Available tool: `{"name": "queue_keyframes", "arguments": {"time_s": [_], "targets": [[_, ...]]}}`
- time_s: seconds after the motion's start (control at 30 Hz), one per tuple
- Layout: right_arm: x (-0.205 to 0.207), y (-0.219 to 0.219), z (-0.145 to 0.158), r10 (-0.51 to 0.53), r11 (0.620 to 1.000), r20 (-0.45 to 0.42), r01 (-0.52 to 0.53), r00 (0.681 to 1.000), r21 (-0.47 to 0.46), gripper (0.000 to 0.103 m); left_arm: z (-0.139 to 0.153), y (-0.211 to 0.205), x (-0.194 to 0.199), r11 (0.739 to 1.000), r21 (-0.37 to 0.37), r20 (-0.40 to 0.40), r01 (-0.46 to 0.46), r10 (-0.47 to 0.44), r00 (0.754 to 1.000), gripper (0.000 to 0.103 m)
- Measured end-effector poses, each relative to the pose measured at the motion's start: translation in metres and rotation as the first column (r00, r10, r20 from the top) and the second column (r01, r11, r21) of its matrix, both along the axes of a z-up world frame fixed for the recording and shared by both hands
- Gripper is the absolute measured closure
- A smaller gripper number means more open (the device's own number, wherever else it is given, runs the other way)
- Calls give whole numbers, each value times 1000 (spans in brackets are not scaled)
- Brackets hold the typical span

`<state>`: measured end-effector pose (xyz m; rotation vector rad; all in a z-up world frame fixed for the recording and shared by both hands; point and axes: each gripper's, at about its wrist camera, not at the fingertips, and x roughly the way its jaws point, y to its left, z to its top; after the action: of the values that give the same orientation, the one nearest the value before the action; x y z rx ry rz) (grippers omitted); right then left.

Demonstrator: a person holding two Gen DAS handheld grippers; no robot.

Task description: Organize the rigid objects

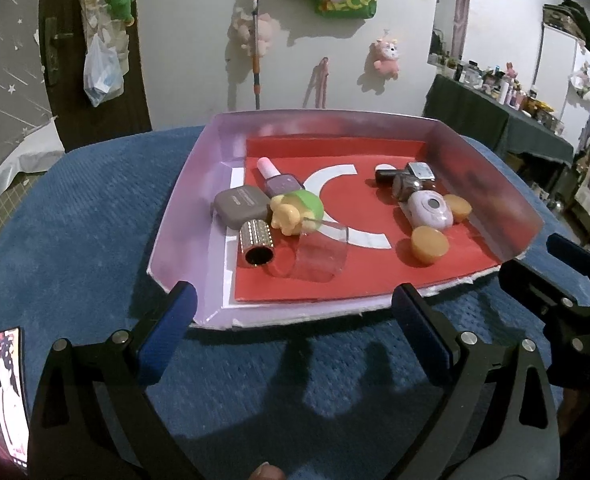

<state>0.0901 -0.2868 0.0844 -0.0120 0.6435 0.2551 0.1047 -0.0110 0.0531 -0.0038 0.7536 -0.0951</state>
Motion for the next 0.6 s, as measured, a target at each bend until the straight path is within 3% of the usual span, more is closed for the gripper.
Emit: {"name": "queue_keyframes", "arguments": {"time_s": [0.6], "targets": [[-30, -17, -25, -16, 1000, -50, 17, 999, 15, 0, -21, -12, -29, 1000, 16, -33, 20, -19, 999, 3]]}}
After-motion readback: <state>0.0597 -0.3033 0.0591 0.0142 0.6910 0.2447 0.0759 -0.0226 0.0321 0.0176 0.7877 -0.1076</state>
